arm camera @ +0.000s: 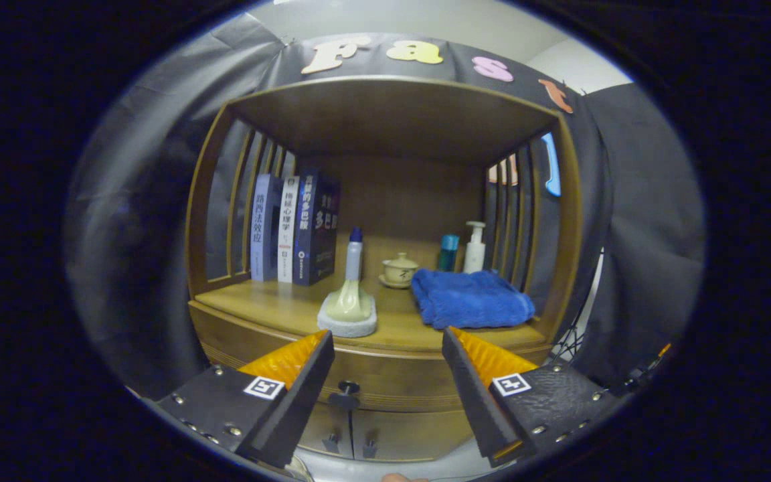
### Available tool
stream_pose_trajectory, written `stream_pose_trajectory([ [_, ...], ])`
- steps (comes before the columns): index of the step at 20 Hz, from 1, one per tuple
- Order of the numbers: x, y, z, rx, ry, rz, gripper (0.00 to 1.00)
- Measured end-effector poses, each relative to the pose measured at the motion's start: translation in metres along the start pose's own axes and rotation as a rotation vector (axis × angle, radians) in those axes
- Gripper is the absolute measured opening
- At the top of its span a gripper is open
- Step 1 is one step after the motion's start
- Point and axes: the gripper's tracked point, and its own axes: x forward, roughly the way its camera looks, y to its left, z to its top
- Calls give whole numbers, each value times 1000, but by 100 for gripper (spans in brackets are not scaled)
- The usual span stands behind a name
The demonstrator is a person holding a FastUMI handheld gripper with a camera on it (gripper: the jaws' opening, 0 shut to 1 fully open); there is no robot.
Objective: Pull open the drawer, take out the items inside it, and place them on the countertop above the cabinet.
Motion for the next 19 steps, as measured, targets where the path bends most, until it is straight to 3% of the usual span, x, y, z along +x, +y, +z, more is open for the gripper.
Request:
stream_pose_trajectory([
  [11, -147, -116, 67, 26, -134, -94, 97],
  [19, -224, -163, 67, 43, -184, -128, 97],
])
